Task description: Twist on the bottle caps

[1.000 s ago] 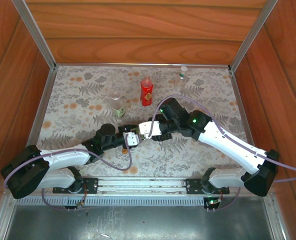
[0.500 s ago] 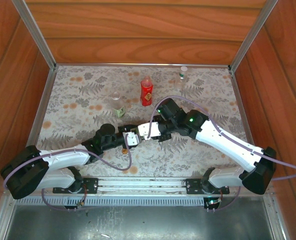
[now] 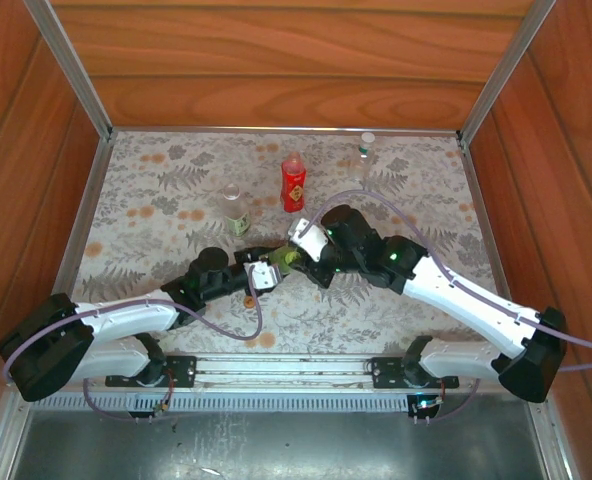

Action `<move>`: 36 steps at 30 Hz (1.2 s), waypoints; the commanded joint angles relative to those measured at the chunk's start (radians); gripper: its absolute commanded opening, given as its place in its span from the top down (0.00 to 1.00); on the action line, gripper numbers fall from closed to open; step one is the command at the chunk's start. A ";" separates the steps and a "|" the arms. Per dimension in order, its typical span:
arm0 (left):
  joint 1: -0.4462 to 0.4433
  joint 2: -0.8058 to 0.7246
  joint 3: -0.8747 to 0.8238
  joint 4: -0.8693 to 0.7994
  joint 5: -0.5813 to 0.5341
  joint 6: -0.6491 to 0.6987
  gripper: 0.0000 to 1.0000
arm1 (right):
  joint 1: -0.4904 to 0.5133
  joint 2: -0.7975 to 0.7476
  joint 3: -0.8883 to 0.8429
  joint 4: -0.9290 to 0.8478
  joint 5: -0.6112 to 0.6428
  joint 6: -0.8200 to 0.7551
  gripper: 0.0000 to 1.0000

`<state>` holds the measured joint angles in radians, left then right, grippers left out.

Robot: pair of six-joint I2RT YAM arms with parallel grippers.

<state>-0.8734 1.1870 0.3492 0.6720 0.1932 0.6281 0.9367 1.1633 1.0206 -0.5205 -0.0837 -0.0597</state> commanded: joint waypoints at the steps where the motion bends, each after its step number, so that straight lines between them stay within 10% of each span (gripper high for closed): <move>1: 0.000 -0.010 0.002 -0.003 -0.015 0.005 0.40 | 0.002 -0.022 -0.022 0.125 -0.012 0.689 1.00; 6: -0.001 -0.003 0.001 -0.003 -0.011 0.007 0.40 | 0.002 -0.013 0.028 -0.004 -0.011 0.667 0.76; 13: -0.001 -0.022 -0.014 -0.003 0.003 0.009 0.40 | -0.004 -0.094 0.027 -0.087 0.015 -0.032 0.43; 22: -0.001 -0.039 -0.014 -0.003 0.053 -0.002 0.40 | -0.009 -0.040 0.076 -0.150 -0.051 -0.758 0.38; 36: 0.000 -0.069 -0.022 -0.003 0.071 -0.014 0.40 | -0.044 0.094 0.127 -0.153 -0.150 -0.775 0.63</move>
<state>-0.8734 1.1404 0.3405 0.6628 0.2432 0.6277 0.9012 1.2514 1.1275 -0.6498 -0.1967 -0.8036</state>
